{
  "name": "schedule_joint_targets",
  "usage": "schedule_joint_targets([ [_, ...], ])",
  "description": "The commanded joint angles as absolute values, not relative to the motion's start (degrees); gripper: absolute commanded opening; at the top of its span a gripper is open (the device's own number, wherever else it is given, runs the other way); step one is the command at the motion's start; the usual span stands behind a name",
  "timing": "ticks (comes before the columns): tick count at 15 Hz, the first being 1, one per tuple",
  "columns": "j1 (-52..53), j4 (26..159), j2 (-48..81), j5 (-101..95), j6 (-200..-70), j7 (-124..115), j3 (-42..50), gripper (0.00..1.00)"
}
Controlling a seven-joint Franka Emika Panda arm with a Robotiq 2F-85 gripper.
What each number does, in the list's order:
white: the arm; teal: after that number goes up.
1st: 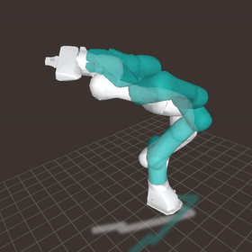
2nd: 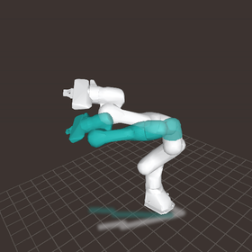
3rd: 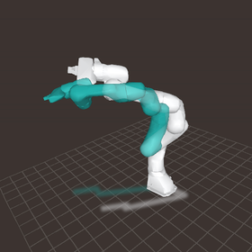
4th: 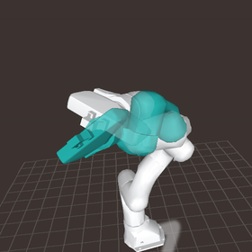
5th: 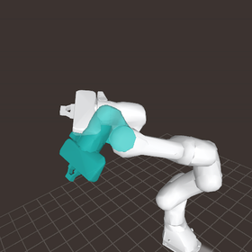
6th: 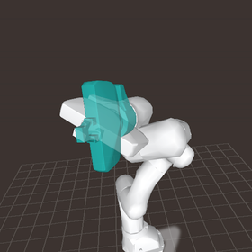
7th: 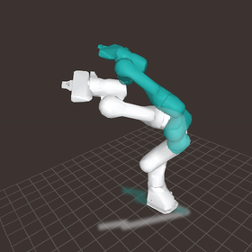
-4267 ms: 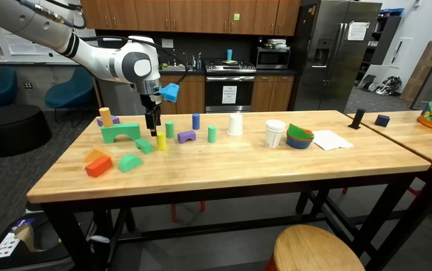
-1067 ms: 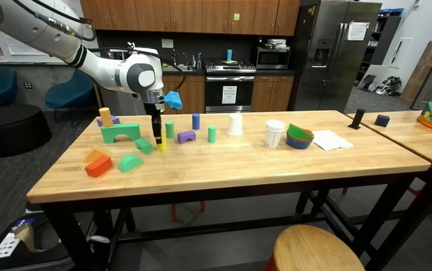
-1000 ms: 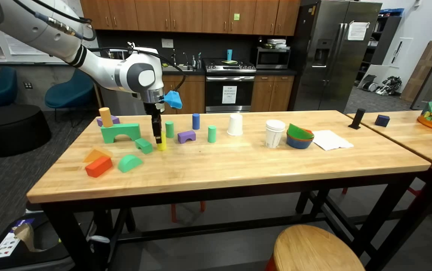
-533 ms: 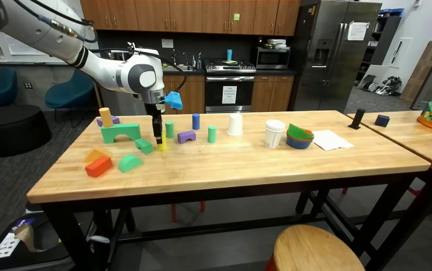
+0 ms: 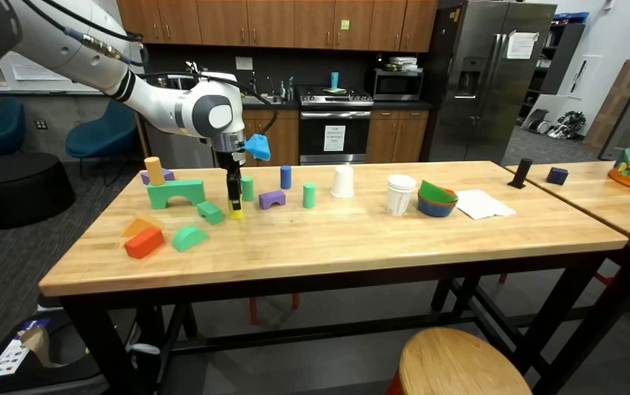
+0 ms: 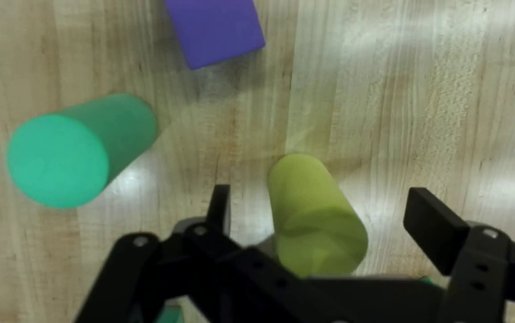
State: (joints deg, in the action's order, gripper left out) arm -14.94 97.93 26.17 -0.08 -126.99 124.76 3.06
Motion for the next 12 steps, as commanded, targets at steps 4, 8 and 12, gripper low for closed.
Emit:
schedule_joint_targets([
  [4,-15.36,96.13,26.60,0.85,-125.77,123.95,2.75,0.49],
  [8,-14.99,95.31,27.10,0.11,-124.17,122.53,3.15,0.17],
  [12,-15.02,94.55,27.23,0.15,-121.69,121.03,3.18,0.16],
])
